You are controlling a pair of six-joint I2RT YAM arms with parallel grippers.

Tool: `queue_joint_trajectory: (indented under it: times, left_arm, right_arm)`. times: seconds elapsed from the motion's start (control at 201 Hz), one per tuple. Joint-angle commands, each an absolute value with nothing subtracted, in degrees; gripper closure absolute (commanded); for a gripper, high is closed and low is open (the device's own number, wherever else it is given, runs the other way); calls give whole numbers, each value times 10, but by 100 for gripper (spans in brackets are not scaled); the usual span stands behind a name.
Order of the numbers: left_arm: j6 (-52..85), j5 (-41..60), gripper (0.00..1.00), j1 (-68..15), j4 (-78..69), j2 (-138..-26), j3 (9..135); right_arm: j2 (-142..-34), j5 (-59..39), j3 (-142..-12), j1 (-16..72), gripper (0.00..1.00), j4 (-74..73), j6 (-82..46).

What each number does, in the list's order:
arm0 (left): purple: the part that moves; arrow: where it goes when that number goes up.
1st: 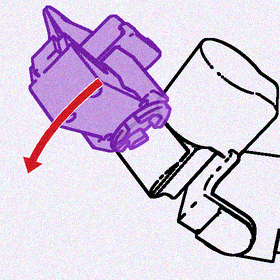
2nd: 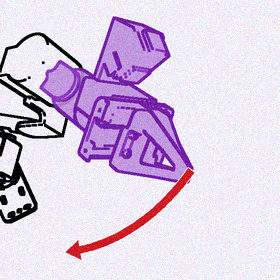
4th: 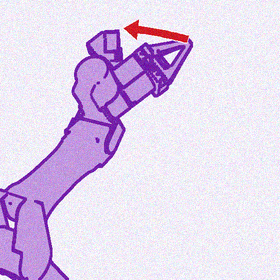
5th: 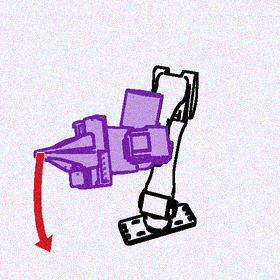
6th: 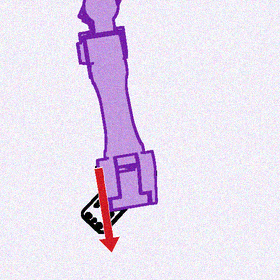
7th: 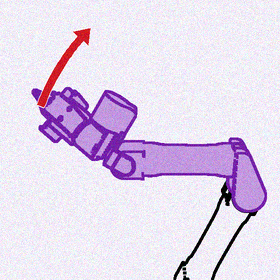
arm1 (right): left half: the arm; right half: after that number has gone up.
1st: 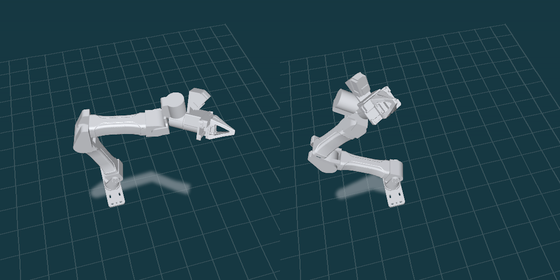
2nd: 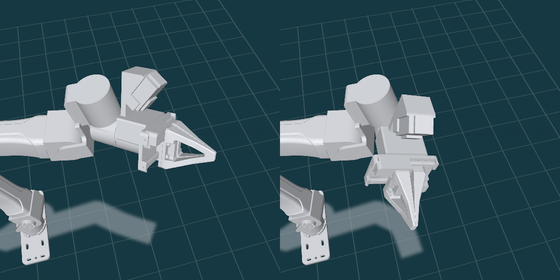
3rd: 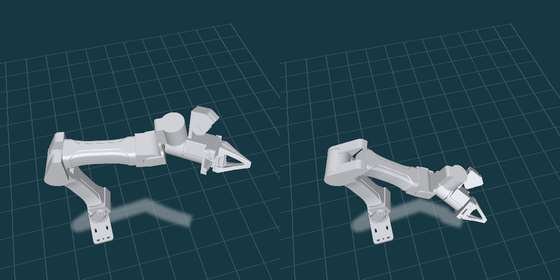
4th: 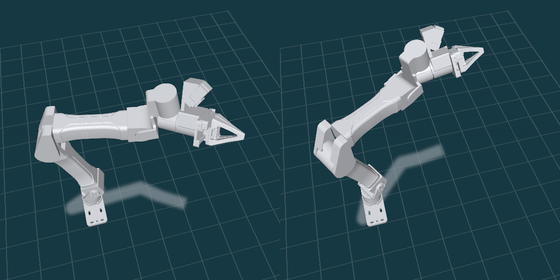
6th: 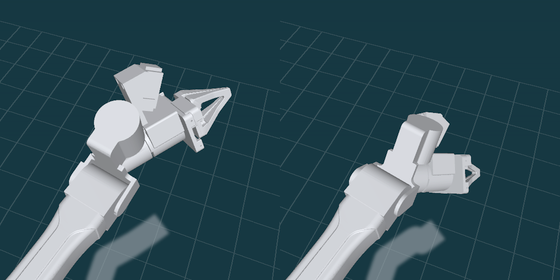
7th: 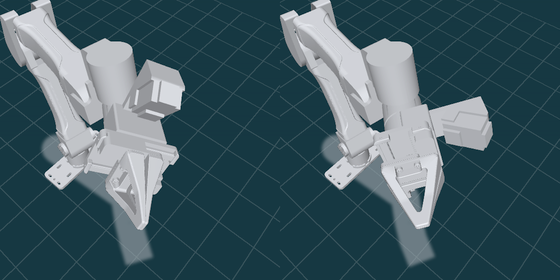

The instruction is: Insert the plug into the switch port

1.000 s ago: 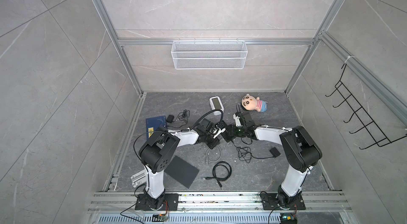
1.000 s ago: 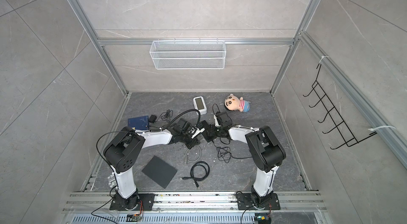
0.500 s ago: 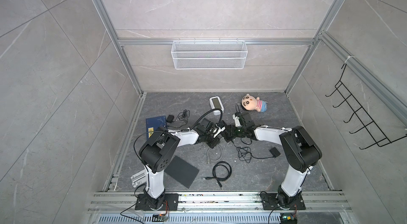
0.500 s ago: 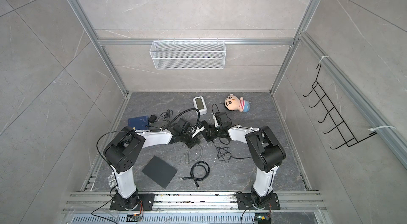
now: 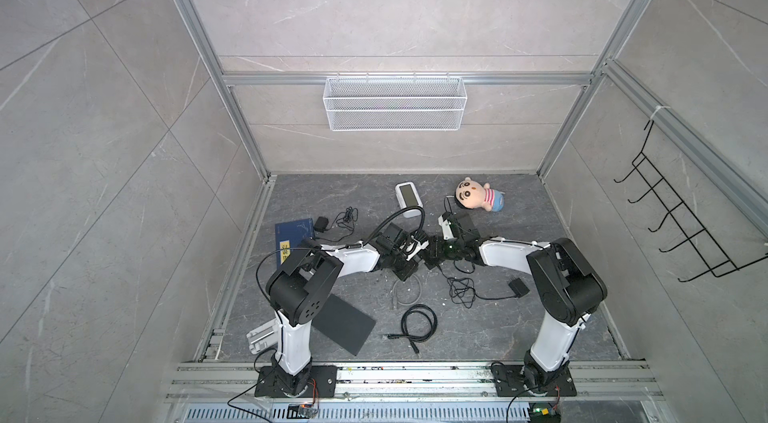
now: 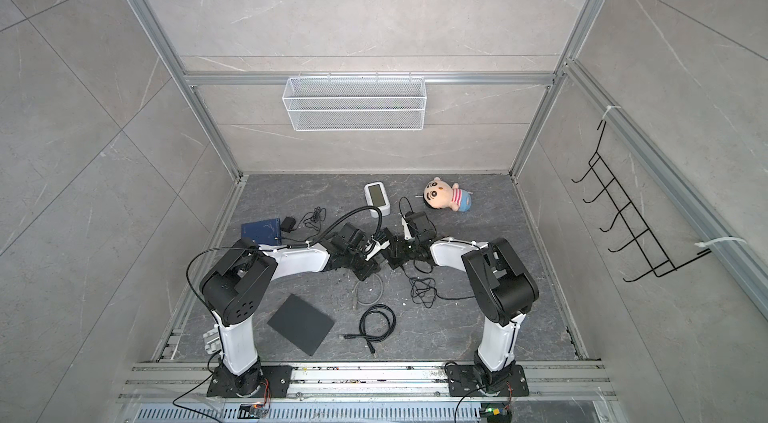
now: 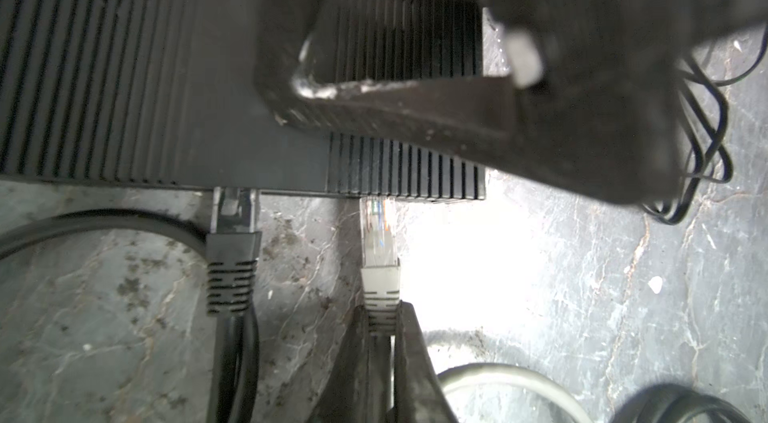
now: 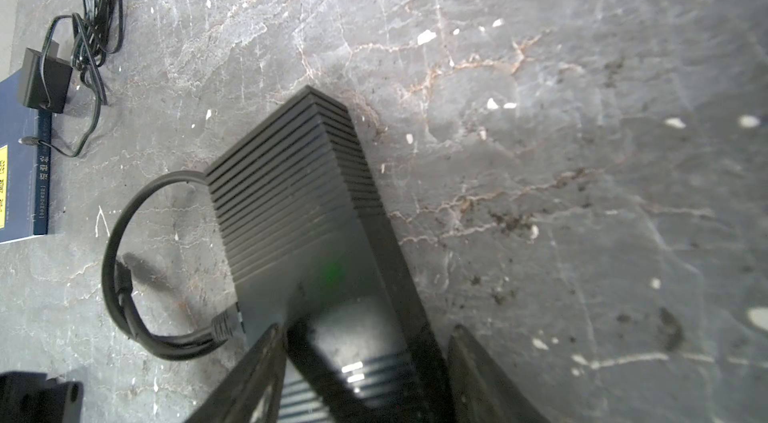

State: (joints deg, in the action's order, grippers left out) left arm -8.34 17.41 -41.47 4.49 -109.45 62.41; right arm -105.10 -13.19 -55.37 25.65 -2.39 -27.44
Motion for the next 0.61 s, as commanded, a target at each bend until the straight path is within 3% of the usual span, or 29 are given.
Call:
queue_joint_trajectory:
  times: [0.0, 0.602]
  left_arm:
    - [-87, 166, 99, -418, 31, -1103, 646]
    - [-11, 141, 100, -409, 4, -1109, 663]
  right_arm:
    - [-1064, -144, -534, 265, 36, 18, -288]
    - [-1065, -148, -523, 269, 36, 3, -301]
